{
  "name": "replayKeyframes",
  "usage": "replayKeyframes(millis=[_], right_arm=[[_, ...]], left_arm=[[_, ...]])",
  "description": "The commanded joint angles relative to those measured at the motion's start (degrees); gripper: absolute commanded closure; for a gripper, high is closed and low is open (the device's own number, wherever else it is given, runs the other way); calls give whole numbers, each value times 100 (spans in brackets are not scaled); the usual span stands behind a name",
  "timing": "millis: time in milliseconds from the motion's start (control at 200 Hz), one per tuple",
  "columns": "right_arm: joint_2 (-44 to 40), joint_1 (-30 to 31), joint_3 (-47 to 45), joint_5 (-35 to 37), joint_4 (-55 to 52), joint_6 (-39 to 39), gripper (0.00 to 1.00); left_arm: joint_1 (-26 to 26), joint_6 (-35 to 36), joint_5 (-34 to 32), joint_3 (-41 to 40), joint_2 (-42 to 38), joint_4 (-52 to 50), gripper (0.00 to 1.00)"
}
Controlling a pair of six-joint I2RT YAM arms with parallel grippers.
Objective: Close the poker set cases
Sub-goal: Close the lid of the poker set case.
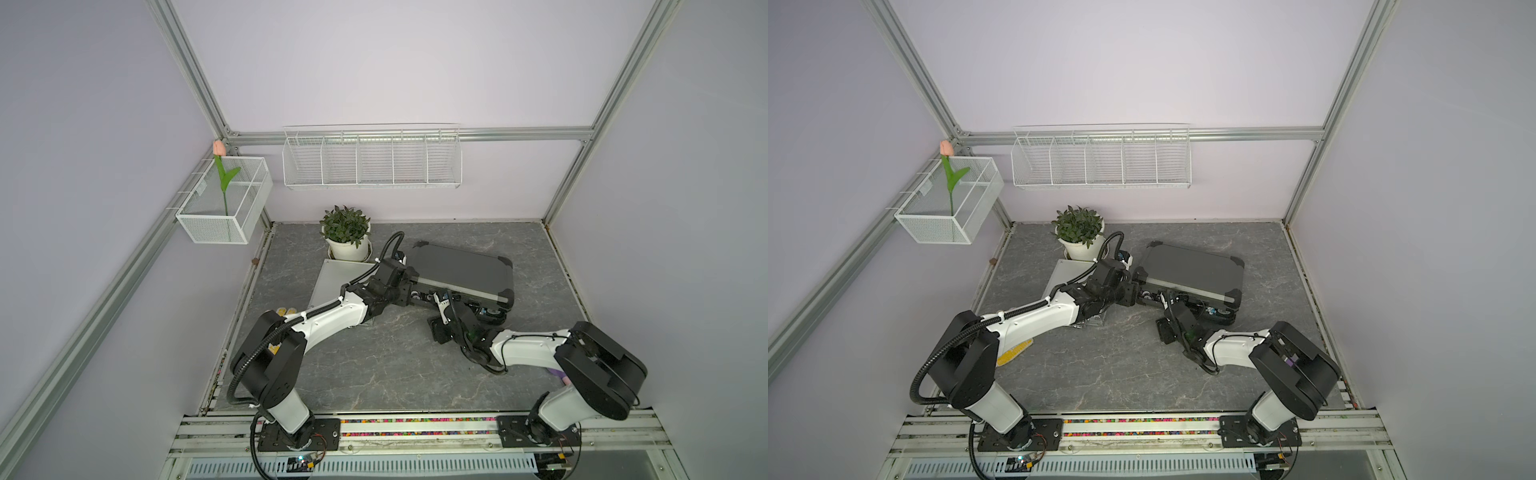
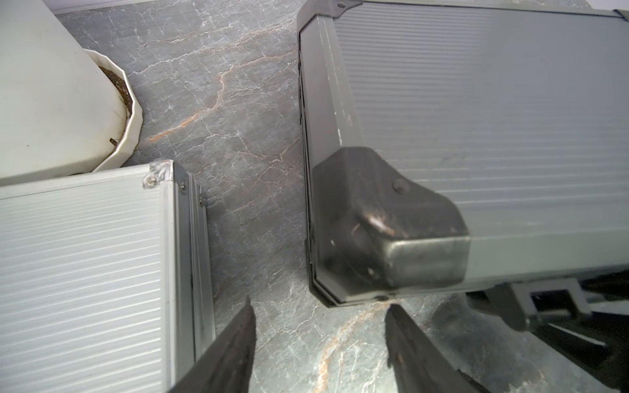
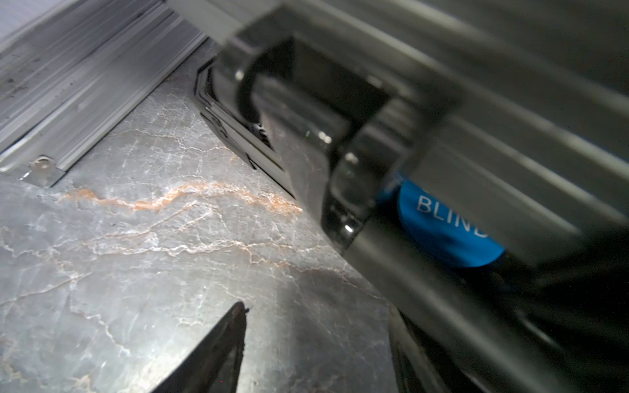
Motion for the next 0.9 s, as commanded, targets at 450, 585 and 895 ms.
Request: replayKeyframes(millis=[450, 585, 895], right_arm=[[-150, -175, 225, 307, -191, -136, 30], [-155, -181, 233, 306, -195, -153, 30], [-196, -179, 264, 342, -310, -188, 29]], left_arm=[[3, 137, -10, -27, 652, 544, 37], [-8, 247, -88, -179, 728, 901, 37], [-100, 464, -152, -741, 649, 1500, 37]])
